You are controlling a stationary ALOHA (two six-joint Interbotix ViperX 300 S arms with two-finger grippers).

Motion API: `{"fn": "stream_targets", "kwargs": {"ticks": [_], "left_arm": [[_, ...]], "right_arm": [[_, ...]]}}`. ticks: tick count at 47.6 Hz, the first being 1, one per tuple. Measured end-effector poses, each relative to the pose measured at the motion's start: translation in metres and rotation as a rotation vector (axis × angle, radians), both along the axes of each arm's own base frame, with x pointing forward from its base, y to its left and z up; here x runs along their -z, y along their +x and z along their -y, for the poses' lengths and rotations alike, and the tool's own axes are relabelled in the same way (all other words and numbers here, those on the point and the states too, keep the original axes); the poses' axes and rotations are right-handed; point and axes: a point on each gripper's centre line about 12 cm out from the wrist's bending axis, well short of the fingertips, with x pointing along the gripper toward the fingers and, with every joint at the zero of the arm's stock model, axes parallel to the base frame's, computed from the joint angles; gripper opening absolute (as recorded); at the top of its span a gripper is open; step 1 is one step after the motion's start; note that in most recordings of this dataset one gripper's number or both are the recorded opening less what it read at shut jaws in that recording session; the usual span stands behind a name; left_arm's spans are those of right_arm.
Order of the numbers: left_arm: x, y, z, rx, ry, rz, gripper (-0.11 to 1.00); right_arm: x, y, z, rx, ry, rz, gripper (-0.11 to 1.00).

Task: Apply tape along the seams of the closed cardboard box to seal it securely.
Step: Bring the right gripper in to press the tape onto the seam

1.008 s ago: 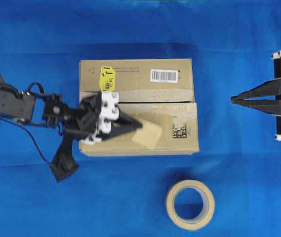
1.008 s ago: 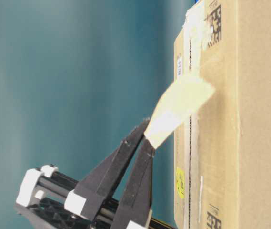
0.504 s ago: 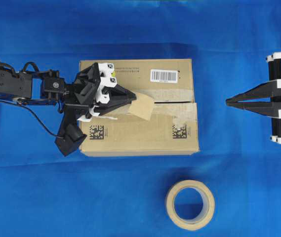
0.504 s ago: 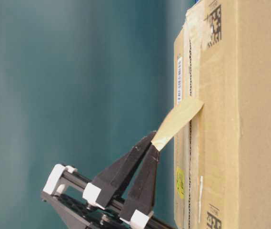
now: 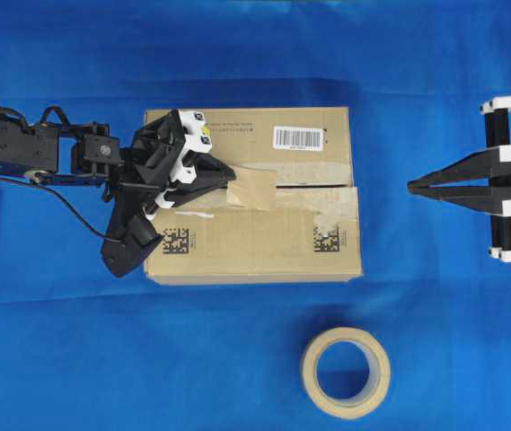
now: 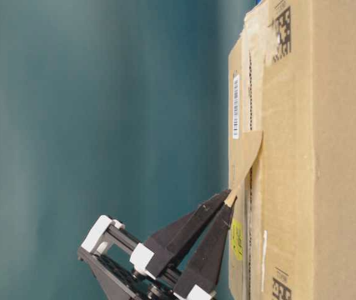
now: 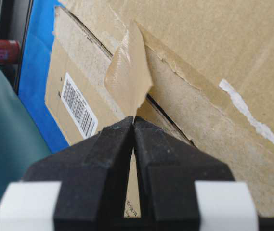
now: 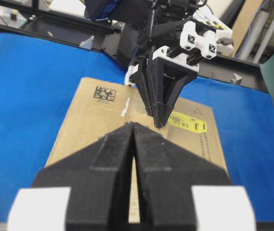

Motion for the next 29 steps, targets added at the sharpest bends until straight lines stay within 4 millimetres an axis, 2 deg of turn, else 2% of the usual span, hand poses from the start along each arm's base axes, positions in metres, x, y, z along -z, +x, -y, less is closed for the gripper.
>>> {"fn": "stream_targets", "kwargs": {"ticks": [20, 29], "left_arm": [[0.001, 0.0, 0.0, -0.001, -0.004, -0.014, 0.02], [0.002, -0.001, 0.0, 0.0, -0.003, -0.027, 0.02]], "right_arm": [[0.013, 0.012, -0.001, -0.002, 0.015, -0.029, 0.0], [0.013, 0.032, 0.007, 0.046, 0.079, -0.052, 0.0]]}}
